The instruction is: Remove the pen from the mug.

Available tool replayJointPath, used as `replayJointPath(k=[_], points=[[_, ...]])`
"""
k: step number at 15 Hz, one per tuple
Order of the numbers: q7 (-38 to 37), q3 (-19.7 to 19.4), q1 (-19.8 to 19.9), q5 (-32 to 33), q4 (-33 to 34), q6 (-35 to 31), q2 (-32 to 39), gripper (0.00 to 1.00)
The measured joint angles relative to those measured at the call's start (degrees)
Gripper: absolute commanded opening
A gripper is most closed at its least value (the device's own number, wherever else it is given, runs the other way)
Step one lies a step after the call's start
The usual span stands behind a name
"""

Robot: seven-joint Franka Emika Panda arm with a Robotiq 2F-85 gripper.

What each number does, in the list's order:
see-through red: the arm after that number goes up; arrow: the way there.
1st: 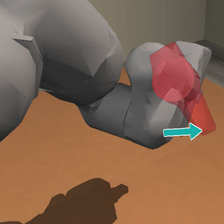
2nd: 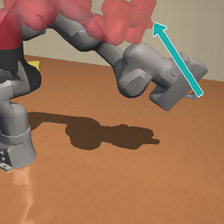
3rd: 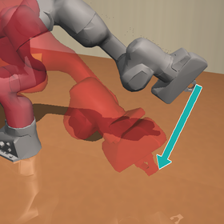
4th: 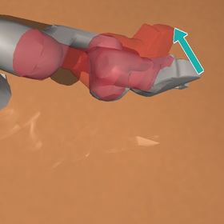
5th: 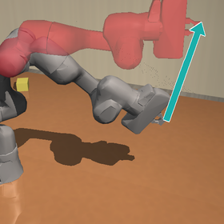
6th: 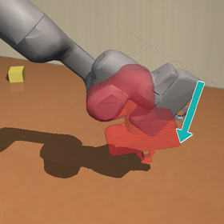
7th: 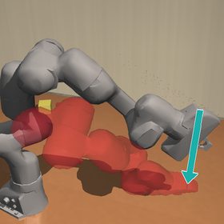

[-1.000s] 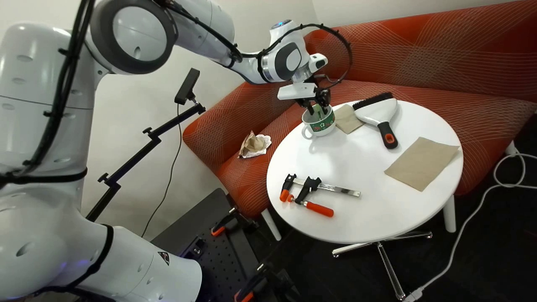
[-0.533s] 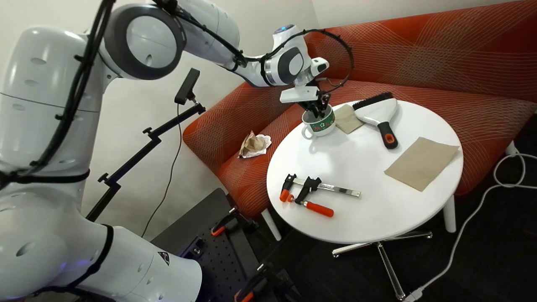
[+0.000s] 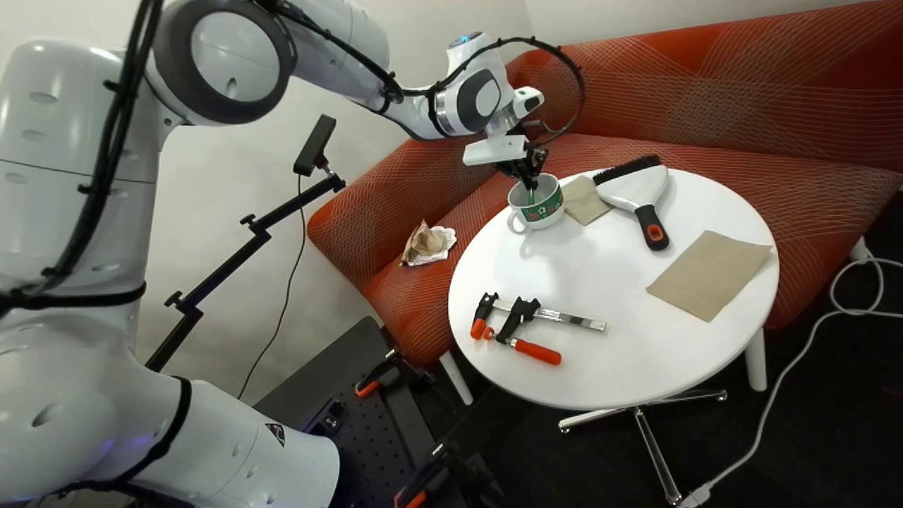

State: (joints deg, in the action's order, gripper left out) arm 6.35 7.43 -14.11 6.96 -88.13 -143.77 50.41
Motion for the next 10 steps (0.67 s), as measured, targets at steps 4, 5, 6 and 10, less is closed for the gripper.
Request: replayJointPath(k=[4,5,6,10], points=[[-3.7,-1.89,-2.21,3.25,-5.77,-0.17,-8.64,0.03],[-5.29,-2.73,-2.97,4.31,-7.6,-0.14,-11.24,0.03],[-7.2,-3.58,-3.68,5.46,-9.63,-0.04,-13.99,0.03],[-15.01,-5.83,-5.23,8.56,-18.76,2.17,-24.68,0.03]])
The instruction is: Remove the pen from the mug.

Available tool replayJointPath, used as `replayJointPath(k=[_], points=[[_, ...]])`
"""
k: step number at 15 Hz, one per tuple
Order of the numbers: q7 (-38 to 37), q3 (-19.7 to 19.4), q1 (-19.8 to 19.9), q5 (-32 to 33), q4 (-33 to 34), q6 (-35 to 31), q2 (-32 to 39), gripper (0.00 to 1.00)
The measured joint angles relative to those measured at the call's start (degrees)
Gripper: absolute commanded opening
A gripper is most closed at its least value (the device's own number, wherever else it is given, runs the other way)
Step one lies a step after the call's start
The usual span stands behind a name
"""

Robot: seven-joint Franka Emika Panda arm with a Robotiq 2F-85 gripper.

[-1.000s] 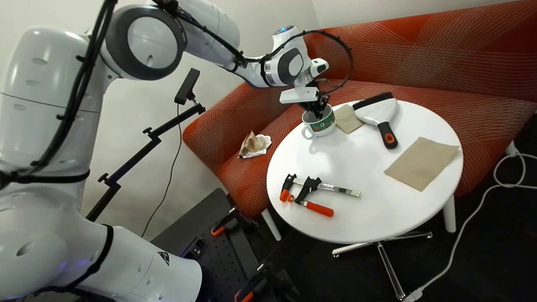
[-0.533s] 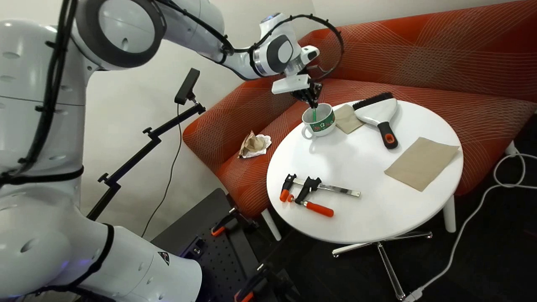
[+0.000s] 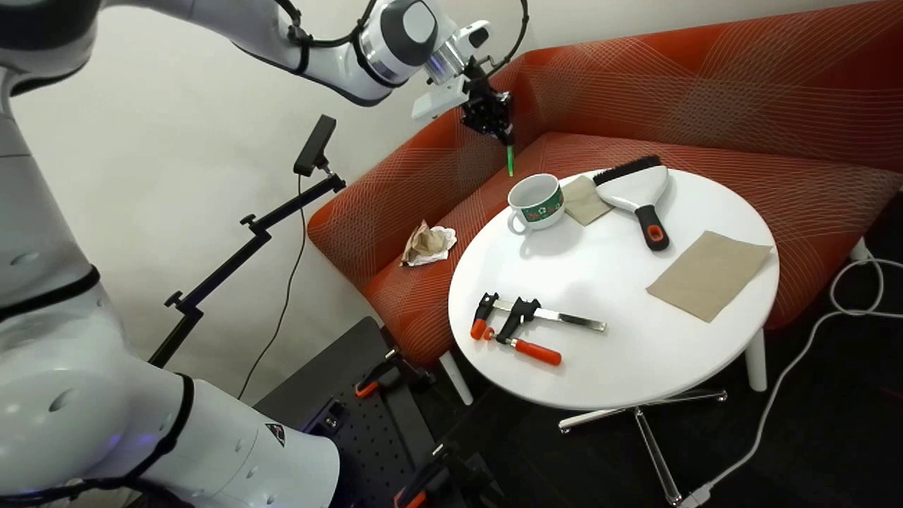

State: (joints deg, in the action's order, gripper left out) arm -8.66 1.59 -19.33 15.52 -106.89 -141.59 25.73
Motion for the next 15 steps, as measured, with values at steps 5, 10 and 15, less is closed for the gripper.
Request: replayJointPath(k=[5,10,15], points=[[-5.28,0.41,0.67,-0.92,-11.47,1.46,-7.45,0.03],[-6.26,2.82,3.16,-10.72,-19.45,-0.61,-7.47,0.03],[-7.94,3.84,5.67,-22.67,-23.26,-9.24,-3.69,0.03]])
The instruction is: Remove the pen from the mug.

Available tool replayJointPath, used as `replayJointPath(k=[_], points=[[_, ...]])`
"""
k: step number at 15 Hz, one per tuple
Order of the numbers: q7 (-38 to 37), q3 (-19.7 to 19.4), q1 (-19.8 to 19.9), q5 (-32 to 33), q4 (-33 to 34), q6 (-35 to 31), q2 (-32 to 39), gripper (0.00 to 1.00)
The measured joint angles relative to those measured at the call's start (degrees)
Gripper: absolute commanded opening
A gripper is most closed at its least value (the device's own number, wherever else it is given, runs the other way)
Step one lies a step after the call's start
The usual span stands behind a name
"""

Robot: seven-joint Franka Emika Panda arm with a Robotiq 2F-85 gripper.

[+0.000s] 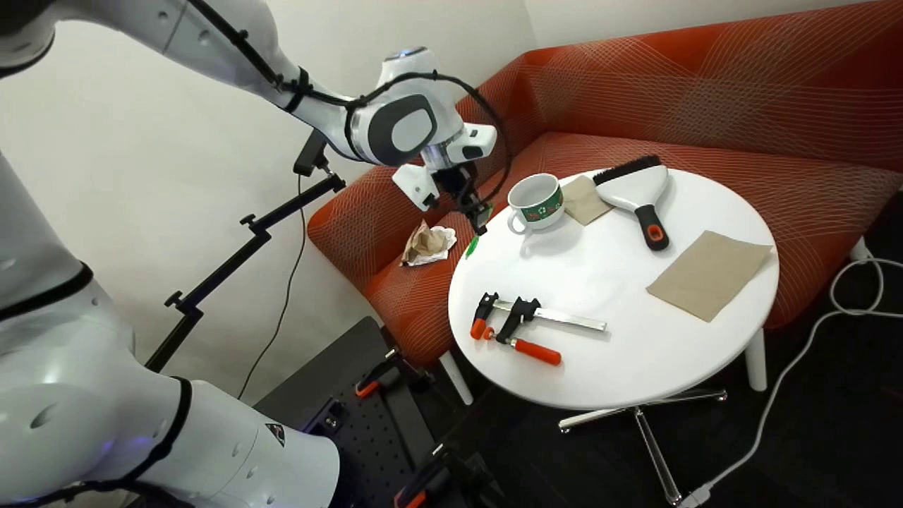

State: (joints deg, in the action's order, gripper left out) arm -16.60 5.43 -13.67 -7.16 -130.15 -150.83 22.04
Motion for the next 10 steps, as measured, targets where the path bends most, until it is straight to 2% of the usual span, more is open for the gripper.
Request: replayJointPath(k=[3,6,7,8,10], points=[[-3.28,-0.18,0.88,-3.94,-0.27,-4.26,3.22,0.03],[-6.32,-0.56,1.17,-5.72,-0.05,-5.85,5.85,0.03],[-7.43,-0.72,1.17,-5.8,0.09,-5.85,6.51,0.36],[-8.43,-0.83,1.17,-5.83,0.22,-5.85,7.07,0.37],[-9.74,-0.9,1.16,-5.84,0.41,-5.85,7.87,0.51]])
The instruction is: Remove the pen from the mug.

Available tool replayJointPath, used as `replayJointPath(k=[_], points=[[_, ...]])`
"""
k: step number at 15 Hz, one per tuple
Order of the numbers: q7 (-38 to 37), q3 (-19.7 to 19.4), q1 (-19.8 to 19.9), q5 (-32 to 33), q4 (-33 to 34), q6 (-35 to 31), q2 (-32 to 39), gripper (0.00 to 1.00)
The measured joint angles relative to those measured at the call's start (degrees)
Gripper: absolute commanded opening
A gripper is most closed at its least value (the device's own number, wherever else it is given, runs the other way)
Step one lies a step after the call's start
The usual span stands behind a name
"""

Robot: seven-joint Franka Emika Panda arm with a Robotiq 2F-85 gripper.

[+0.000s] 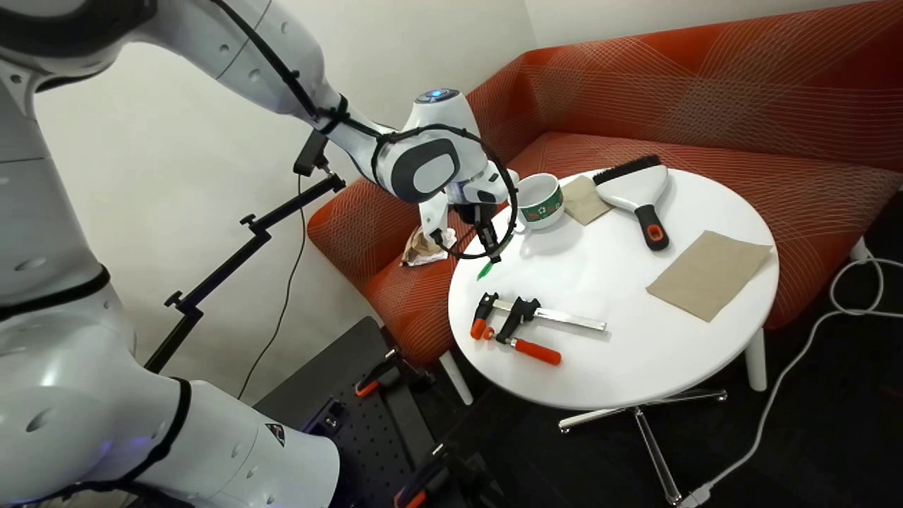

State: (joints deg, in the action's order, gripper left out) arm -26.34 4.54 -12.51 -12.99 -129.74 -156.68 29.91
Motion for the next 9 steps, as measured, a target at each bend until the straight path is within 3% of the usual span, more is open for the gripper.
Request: replayJointPath(k=[6,7,9], points=[[-1.12,0.0,-0.08,0.0,0.65,0.0,0.38,0.95],[-1.13,0.0,-0.09,0.0,0.83,0.0,0.38,1.0],[-1.15,-0.03,-0.12,0.0,1.2,-0.01,0.38,1.0]])
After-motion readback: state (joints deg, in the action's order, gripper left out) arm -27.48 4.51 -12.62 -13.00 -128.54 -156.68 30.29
